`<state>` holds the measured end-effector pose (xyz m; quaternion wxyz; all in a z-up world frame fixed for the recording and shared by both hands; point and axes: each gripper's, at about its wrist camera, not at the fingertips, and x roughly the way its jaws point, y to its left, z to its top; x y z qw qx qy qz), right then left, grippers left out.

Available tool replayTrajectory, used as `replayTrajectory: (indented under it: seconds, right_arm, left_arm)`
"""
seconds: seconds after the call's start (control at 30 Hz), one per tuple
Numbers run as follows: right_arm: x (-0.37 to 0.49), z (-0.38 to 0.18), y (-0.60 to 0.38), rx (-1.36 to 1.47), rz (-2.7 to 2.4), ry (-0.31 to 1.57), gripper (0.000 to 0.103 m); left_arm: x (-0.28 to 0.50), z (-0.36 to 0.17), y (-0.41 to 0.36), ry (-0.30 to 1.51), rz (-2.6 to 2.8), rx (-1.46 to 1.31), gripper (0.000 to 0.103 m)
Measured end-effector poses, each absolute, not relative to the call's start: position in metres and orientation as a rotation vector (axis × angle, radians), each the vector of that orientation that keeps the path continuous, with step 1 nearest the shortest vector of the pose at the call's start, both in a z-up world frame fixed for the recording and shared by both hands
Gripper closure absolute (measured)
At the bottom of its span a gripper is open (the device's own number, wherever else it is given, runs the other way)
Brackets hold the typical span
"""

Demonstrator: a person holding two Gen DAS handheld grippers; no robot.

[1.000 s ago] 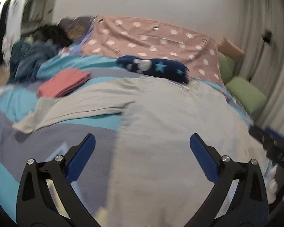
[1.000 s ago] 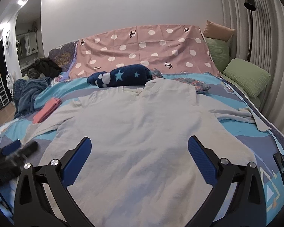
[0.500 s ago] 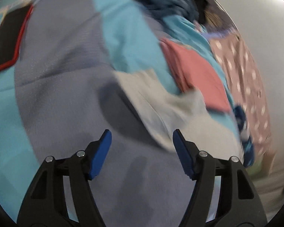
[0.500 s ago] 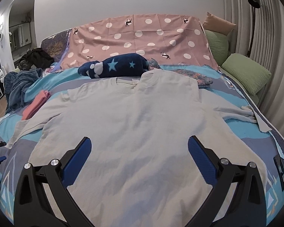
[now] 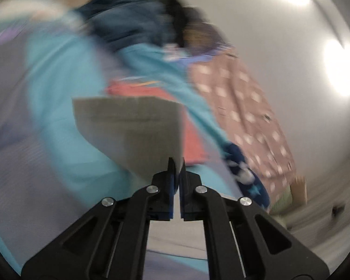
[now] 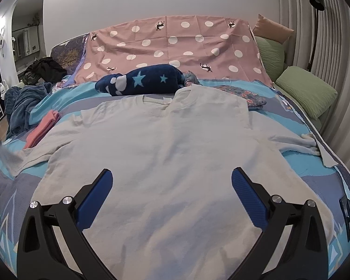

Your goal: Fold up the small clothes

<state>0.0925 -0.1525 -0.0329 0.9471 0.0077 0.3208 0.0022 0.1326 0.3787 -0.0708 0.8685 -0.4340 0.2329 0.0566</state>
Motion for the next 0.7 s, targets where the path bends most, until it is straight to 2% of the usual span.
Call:
replayTrajectory:
  seconds: [0.13,0.23,0.43,0.47,0.53,0.63,0.7]
  right_arm:
    - [0.089,-0.026,-0.160,-0.003,0.012,0.620,0.001]
    - [0.088,-0.021,-0.170,-0.015,0.003,0.603,0.001]
    - [0.097,-0.014,-0.207,0.071,0.036,0.647,0.002]
    - [0.101,-0.013,-0.213,0.096,0.063,0.662,0.004]
    - [0.113,-0.011,-0.217,0.133,0.136,0.707,0.017]
    - [0.142,-0.011,-0.219,0.205,0.250,0.799,0.031]
    - [0.173,-0.013,-0.213,0.250,0.294,0.883,0.032]
  left_arm:
    - [0.166,-0.018,0.287,0.473,-0.060,-0.711,0.100]
    - [0.194,-0.002,0.216,0.502,-0.180,-0.607,0.100]
    - [0.224,-0.037,0.082,0.644,-0.369,-0.451,0.100]
    - [0.226,-0.045,0.072,0.664,-0.381,-0.438,0.100]
    - [0.232,-0.064,0.052,0.714,-0.394,-0.409,0.100]
    - [0.239,-0.093,0.042,0.799,-0.421,-0.400,0.100]
    - [0.242,-0.103,0.038,0.824,-0.426,-0.399,0.100]
